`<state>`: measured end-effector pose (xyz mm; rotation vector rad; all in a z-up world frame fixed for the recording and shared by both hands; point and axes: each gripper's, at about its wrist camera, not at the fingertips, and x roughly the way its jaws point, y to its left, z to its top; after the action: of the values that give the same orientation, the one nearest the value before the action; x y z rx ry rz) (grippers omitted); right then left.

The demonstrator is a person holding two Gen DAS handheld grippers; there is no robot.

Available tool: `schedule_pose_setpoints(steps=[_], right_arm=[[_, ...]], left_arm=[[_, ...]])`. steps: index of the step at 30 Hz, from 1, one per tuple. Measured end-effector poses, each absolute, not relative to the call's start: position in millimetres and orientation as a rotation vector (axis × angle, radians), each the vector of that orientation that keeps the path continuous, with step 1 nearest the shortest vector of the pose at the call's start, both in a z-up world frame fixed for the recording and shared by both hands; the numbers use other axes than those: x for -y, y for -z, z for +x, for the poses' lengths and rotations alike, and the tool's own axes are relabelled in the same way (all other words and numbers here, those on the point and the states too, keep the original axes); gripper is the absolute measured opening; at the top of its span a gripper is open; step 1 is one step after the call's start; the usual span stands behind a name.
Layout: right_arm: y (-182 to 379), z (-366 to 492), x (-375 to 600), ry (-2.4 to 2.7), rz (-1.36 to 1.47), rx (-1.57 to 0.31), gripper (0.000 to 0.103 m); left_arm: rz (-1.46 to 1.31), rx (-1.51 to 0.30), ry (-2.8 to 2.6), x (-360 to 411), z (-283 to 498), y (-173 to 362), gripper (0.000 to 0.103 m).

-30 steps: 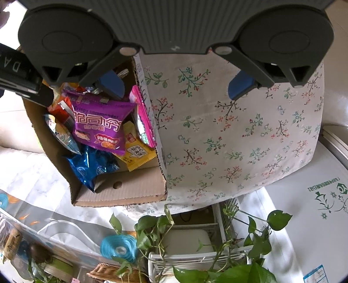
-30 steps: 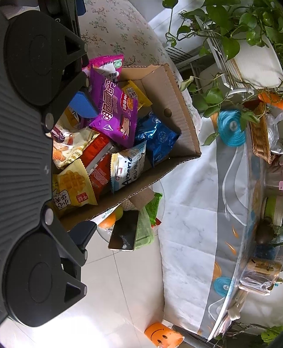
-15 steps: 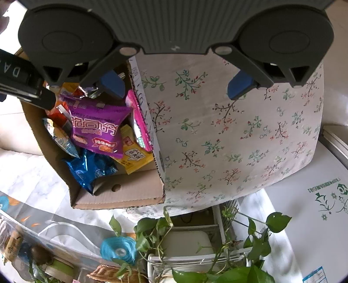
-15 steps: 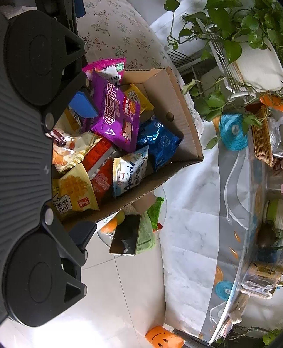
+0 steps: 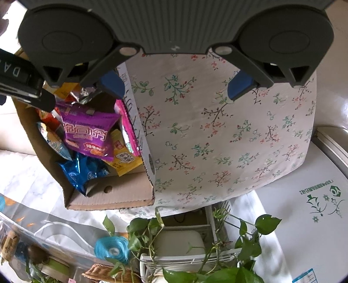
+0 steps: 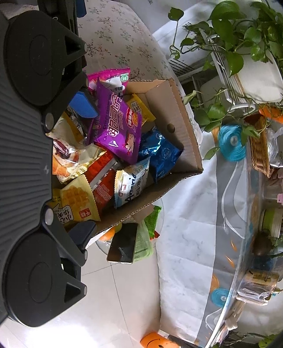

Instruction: Organize snacks

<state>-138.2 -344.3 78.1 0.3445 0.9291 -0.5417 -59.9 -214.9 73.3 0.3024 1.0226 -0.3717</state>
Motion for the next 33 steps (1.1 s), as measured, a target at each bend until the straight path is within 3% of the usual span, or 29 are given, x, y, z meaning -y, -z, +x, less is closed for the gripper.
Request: schedule_pose_setpoints(steps=[33], right_arm=[[-79, -155, 261, 0.429, 0.165, -0.91, 0.103]], left_arm=[[0.338, -0.963, 0.321, 121, -98, -78, 0.1]])
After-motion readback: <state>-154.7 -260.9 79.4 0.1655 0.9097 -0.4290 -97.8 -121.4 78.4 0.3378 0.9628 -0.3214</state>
